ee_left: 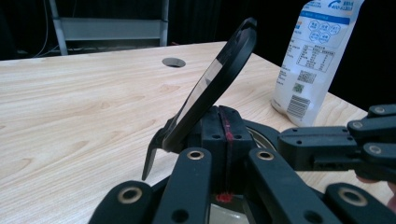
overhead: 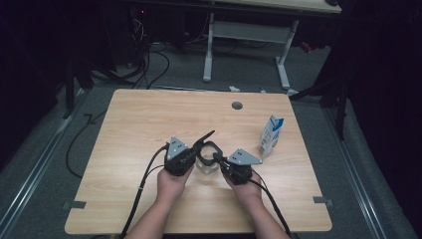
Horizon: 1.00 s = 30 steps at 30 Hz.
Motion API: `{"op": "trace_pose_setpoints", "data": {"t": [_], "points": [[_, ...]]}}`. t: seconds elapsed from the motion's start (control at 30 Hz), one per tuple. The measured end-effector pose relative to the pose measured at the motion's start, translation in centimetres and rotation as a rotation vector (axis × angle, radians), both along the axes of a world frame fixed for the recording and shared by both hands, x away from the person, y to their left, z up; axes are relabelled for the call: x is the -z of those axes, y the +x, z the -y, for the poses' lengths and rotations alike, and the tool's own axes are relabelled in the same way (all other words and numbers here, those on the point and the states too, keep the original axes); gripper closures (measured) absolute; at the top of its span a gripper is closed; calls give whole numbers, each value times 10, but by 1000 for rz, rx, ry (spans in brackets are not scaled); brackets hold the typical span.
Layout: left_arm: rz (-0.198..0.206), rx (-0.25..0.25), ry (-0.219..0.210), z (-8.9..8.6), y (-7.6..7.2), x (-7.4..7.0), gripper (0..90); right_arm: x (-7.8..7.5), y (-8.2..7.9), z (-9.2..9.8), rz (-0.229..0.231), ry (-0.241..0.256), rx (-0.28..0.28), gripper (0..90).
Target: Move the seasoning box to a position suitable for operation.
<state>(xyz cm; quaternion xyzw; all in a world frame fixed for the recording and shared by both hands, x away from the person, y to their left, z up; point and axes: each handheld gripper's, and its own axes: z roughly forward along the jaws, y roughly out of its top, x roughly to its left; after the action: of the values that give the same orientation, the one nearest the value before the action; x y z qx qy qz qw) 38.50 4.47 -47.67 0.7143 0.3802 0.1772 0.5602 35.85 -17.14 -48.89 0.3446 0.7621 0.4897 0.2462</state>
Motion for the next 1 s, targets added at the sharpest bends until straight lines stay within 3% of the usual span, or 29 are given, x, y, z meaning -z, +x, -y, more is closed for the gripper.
{"op": "trace_pose_setpoints", "data": {"t": [1.0], "points": [[-23,-81,-27,-8,20,0,899,3,-1,2,14,16,-12,900]]}}
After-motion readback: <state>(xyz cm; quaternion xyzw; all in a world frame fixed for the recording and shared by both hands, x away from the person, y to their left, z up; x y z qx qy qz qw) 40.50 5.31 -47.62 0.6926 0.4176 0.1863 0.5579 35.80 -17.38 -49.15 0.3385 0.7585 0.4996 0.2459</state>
